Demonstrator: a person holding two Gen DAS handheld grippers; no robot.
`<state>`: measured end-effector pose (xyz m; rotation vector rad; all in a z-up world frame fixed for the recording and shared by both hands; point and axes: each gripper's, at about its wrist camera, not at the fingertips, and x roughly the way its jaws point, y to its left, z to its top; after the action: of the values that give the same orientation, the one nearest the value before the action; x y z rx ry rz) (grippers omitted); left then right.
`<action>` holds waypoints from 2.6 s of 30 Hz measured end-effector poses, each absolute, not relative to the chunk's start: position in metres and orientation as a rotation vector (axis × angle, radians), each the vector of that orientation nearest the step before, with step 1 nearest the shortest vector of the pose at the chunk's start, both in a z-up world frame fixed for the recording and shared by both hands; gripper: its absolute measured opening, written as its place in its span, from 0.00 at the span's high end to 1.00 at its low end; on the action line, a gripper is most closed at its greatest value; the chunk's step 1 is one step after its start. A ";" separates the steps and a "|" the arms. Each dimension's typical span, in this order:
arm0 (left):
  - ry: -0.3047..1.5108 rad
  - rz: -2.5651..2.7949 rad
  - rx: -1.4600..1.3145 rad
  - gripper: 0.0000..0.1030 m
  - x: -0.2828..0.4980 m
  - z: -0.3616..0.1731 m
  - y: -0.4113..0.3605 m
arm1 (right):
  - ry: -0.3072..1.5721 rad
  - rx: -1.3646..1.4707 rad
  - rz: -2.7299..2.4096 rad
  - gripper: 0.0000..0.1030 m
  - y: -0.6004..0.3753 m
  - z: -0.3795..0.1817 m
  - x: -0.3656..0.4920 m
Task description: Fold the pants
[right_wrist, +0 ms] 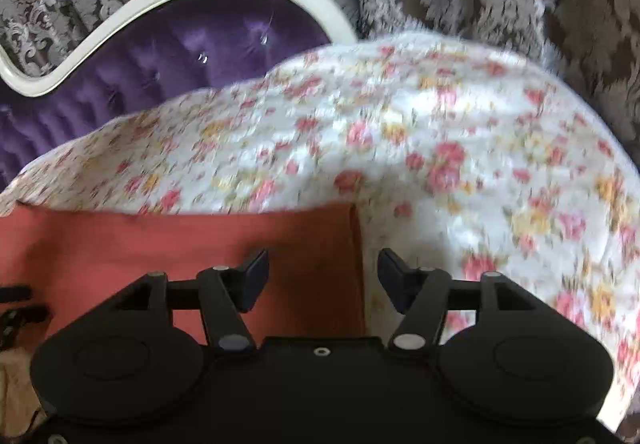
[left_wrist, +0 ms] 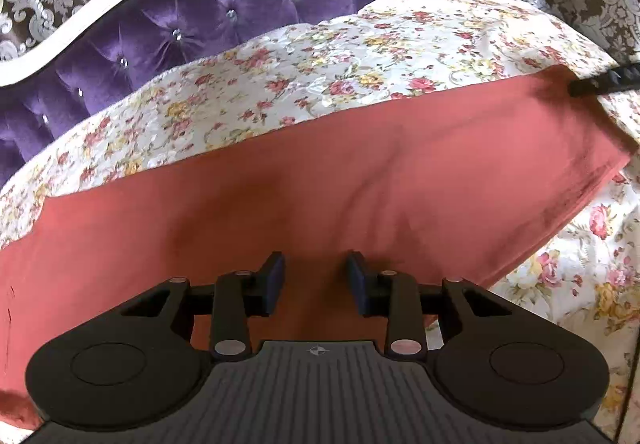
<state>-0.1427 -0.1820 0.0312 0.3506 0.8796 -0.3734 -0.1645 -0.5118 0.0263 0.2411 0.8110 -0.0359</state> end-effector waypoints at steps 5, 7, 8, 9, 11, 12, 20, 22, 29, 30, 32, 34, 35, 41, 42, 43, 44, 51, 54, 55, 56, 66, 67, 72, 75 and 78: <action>0.910 -0.377 0.297 0.67 -0.139 0.029 -0.174 | 0.856 0.298 0.013 0.36 -0.522 0.016 -0.183; 0.912 -0.374 0.291 0.67 -0.138 0.028 -0.175 | 0.853 0.352 0.057 0.37 -0.525 0.015 -0.186; 0.911 -0.371 0.290 0.67 -0.138 0.028 -0.175 | 0.853 0.396 0.093 0.40 -0.527 0.013 -0.184; 0.909 -0.368 0.289 0.67 -0.137 0.028 -0.176 | 0.852 0.435 0.117 0.44 -0.528 0.012 -0.183; 0.909 -0.362 0.284 0.67 -0.137 0.028 -0.177 | 0.855 0.501 0.150 0.60 -0.528 0.007 -0.179; 0.909 -0.361 0.283 0.67 -0.137 0.029 -0.178 | 0.867 0.550 0.170 0.86 -0.528 0.004 -0.175; 0.850 -0.275 0.252 0.67 -0.109 0.051 -0.172 | 0.760 0.476 0.147 0.86 -0.503 0.045 -0.186; 0.873 -0.246 0.221 0.67 -0.090 0.049 -0.171 | 0.731 0.461 0.143 0.86 -0.497 0.061 -0.189; 0.893 -0.271 0.251 0.67 -0.080 0.023 -0.197 | 0.679 0.453 0.166 0.86 -0.469 0.103 -0.186; 0.875 -0.267 0.276 0.67 -0.082 0.022 -0.200 | 0.669 0.461 0.180 0.86 -0.463 0.108 -0.185; 0.877 -0.272 0.289 0.67 -0.082 0.025 -0.200 | 0.656 0.459 0.201 0.86 -0.449 0.119 -0.182; 0.890 -0.275 0.249 0.67 -0.081 0.034 -0.189 | 0.641 0.440 0.227 0.86 -0.428 0.130 -0.179; 0.883 -0.264 0.220 0.67 -0.082 0.039 -0.178 | 0.636 0.432 0.248 0.86 -0.415 0.136 -0.176; 0.872 -0.115 0.148 0.67 -0.092 0.063 -0.090 | 0.644 0.408 0.383 0.86 -0.326 0.149 -0.142; 0.878 -0.093 0.139 0.67 -0.093 0.065 -0.075 | 0.655 0.402 0.411 0.86 -0.307 0.146 -0.133; 0.881 -0.066 0.130 0.67 -0.096 0.067 -0.058 | 0.665 0.398 0.434 0.86 -0.292 0.143 -0.127; 0.880 -0.040 0.123 0.67 -0.099 0.068 -0.041 | 0.677 0.392 0.457 0.86 -0.273 0.138 -0.119; 0.912 0.099 0.066 0.67 -0.115 0.068 0.052 | 0.793 0.318 0.515 0.85 -0.167 0.080 -0.078; 0.922 0.130 0.038 0.67 -0.118 0.067 0.075 | 0.839 0.253 0.516 0.81 -0.133 0.052 -0.071; 0.924 0.136 0.030 0.67 -0.118 0.067 0.080 | 0.846 0.233 0.524 0.79 -0.124 0.044 -0.072; 0.925 0.140 0.023 0.67 -0.121 0.068 0.083 | 0.852 0.212 0.531 0.74 -0.118 0.037 -0.074; 0.852 0.055 -0.012 0.67 -0.116 0.090 0.062 | 0.706 0.282 0.525 0.45 -0.163 0.064 -0.098; 0.847 0.038 -0.010 0.67 -0.116 0.090 0.056 | 0.697 0.279 0.488 0.45 -0.168 0.065 -0.098; 0.854 -0.022 0.048 0.67 -0.103 0.079 0.019 | 0.717 0.167 0.245 0.72 -0.208 0.050 -0.097; 0.891 -0.024 0.081 0.67 -0.099 0.060 0.006 | 0.742 0.137 0.152 0.78 -0.224 0.031 -0.095; 0.941 -0.015 0.104 0.67 -0.099 0.039 0.002 | 0.763 0.153 0.108 0.88 -0.239 0.017 -0.096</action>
<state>-0.0992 0.0023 0.0386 0.1041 0.9415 -0.0148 -0.0962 -0.2387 0.0166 0.1528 0.7631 0.1082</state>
